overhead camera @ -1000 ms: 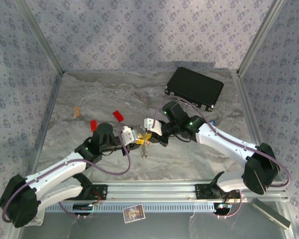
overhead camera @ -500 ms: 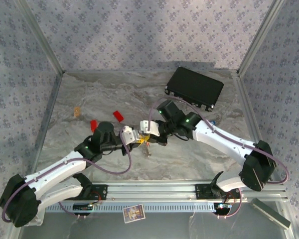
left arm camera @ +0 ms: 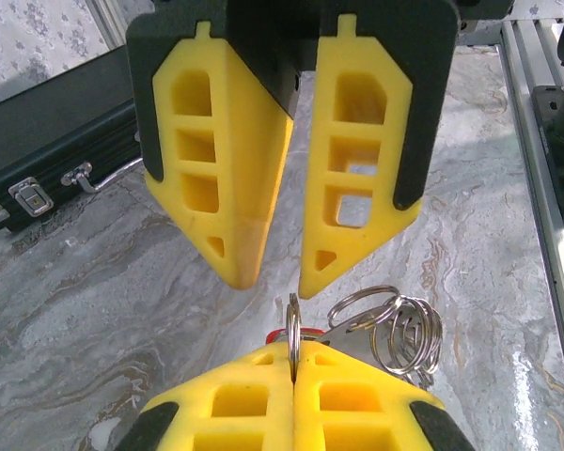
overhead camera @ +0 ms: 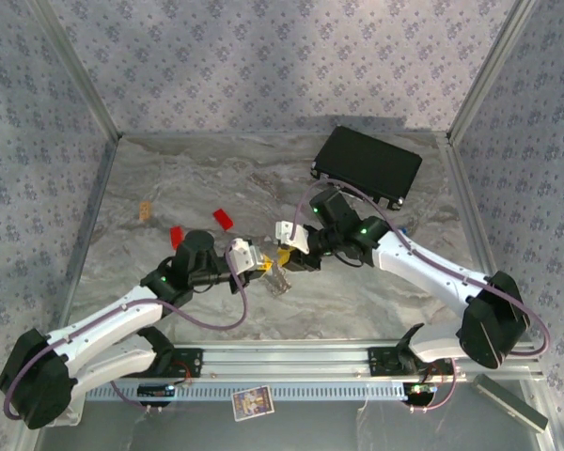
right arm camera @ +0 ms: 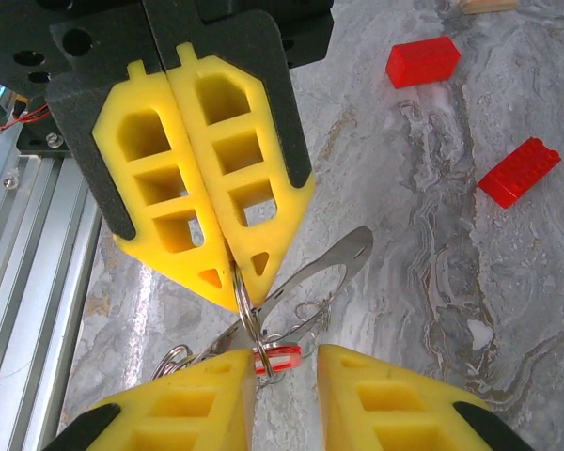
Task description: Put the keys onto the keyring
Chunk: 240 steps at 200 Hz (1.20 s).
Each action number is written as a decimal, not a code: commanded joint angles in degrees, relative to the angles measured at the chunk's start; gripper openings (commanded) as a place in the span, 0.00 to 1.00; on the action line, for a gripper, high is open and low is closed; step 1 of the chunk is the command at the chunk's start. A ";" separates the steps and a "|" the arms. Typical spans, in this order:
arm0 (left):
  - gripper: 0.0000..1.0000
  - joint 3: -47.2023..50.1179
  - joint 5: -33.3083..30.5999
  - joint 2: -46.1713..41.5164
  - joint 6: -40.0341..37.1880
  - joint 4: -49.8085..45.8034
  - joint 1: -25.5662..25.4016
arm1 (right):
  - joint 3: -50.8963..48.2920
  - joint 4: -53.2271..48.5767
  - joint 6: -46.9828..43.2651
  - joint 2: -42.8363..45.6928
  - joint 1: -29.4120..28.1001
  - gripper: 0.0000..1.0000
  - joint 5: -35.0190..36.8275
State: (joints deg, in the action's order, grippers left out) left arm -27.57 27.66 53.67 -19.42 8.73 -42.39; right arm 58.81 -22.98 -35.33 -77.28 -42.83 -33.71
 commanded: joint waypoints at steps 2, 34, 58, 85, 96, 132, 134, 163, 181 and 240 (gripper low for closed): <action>0.00 0.20 1.66 -1.46 0.43 3.29 -0.12 | -0.36 0.43 1.03 -0.67 0.19 0.22 -1.53; 0.00 0.43 1.75 -1.47 0.52 3.90 -0.09 | -0.19 -0.10 0.81 -1.45 0.19 0.14 -1.19; 0.00 0.43 1.78 -1.59 0.44 4.00 -0.11 | -0.18 -0.27 0.66 -2.03 0.20 0.08 -0.46; 0.00 0.50 2.22 -1.62 0.52 4.38 -0.13 | 0.32 -0.39 0.53 -3.19 0.11 0.04 -0.23; 0.00 0.63 2.43 -1.64 0.65 4.84 -0.09 | 0.52 0.01 0.69 -3.57 0.08 0.04 -0.87; 0.00 1.28 2.60 -1.80 1.24 6.40 -0.08 | 0.30 1.66 1.58 -4.02 0.05 0.06 -2.27; 0.00 1.36 2.58 -1.88 1.36 6.50 -0.13 | 0.27 1.63 1.58 -3.98 0.10 0.07 -2.29; 0.00 2.57 2.16 -2.30 1.93 7.93 -0.06 | -1.15 2.75 2.68 -2.03 0.79 0.11 -2.81; 0.00 3.26 1.88 -2.82 2.38 8.82 -0.06 | -2.73 3.96 3.52 -0.25 1.38 0.17 -3.13; 0.00 5.24 0.99 -4.71 4.71 13.11 0.08 | -5.38 5.83 5.96 1.77 1.25 0.24 -4.05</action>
State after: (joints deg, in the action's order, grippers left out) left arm -23.00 27.83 50.61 -16.51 15.92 -42.39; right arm 55.07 -18.98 -31.66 -77.21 -41.50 -35.83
